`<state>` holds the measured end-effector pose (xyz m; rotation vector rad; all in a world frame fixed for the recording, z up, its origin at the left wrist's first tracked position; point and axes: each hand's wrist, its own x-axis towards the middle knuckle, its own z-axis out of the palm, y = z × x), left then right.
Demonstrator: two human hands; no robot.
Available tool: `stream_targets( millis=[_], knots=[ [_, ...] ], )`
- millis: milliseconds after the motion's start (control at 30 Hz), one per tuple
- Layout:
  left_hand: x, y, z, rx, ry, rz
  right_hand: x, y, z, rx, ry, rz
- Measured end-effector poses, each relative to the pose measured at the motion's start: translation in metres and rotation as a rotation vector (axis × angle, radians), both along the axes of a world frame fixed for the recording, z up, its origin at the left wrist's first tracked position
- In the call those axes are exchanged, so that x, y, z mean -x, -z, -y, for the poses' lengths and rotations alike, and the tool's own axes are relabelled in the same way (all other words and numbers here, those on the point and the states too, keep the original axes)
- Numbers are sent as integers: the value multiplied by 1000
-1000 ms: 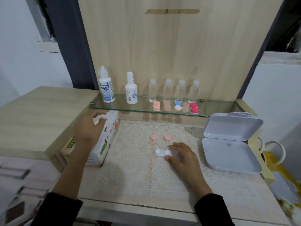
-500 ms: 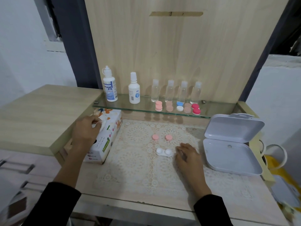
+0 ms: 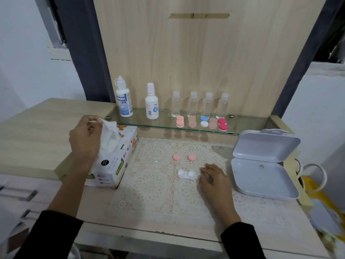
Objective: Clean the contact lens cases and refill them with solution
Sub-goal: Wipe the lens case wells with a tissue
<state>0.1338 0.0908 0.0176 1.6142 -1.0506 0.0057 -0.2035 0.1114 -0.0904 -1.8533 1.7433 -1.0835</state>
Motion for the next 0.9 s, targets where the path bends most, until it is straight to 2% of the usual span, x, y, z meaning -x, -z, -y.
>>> stream_targets(
  millis=[167, 333, 533, 667, 800, 900],
  knots=[
    [3, -23, 2, 112, 166, -138, 0, 1, -1, 13, 3, 10],
    [5, -24, 2, 59, 298, -180, 0, 2, -2, 15, 0, 13],
    [42, -13, -4, 57, 486, -336, 0, 2, 0, 40, -13, 0],
    [72, -1, -6, -42, 557, -394, 0, 3, 0, 50, -2, 9],
    [99, 10, -12, -157, 791, -548, -2, 1, -2, 93, -3, 52],
    [114, 22, -14, -283, 855, -444, -5, -2, -3, 131, -33, 36]
  ],
)
